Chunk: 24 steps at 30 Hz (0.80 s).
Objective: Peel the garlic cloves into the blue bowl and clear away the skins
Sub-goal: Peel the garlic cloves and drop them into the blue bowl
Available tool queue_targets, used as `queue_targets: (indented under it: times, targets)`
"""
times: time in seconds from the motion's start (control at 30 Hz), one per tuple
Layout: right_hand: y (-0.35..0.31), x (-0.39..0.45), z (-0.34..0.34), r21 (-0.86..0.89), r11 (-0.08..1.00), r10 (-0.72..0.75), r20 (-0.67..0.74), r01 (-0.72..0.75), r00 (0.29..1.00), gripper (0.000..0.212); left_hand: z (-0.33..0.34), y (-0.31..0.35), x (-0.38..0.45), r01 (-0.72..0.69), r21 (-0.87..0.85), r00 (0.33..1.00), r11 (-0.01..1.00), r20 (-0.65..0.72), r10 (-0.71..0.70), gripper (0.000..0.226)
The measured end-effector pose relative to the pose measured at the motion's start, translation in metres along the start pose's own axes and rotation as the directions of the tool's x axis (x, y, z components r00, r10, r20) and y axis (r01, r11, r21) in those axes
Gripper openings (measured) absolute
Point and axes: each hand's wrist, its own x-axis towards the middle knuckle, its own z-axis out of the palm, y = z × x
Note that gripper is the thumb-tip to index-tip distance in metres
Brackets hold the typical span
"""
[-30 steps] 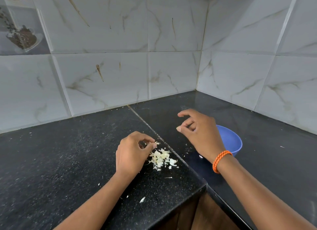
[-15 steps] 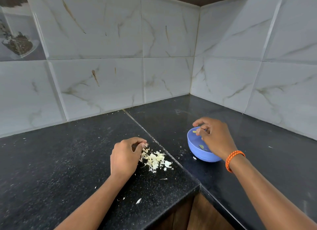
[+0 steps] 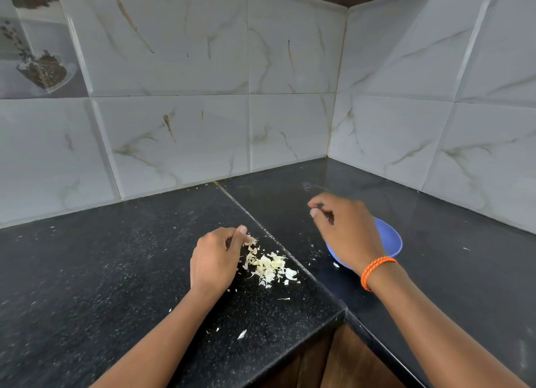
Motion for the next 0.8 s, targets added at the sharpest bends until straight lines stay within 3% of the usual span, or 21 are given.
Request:
queue_targets:
  times: [0.13, 0.37, 0.57, 0.8]
  targets:
    - [-0.033, -0.002, 0.033, -0.044, 0.989, -0.133, 0.197, 0.144, 0.971, 0.013, -0.003, -0.01, 0.005, -0.013, 0.069, 1.0, 0.998, -0.022, 0.014, 0.021]
    - [-0.053, 0.011, 0.089, -0.178, 0.98, -0.008, 0.409, 0.088, 0.912, 0.017, -0.002, -0.015, 0.006, 0.001, 0.121, 1.0, 0.993, 0.018, -0.003, 0.024]
    - [-0.053, 0.008, 0.107, -0.192, 0.978, 0.012, 0.43, 0.079, 0.903, 0.012, -0.002, -0.017, 0.009, -0.001, 0.127, 1.0, 0.992, 0.029, -0.002, 0.022]
    - [-0.049, 0.006, 0.1, -0.013, 0.996, -0.078, 0.312, 0.086, 0.947, 0.012, -0.001, -0.012, 0.007, -0.078, 0.098, 0.997, 0.992, -0.001, 0.079, 0.019]
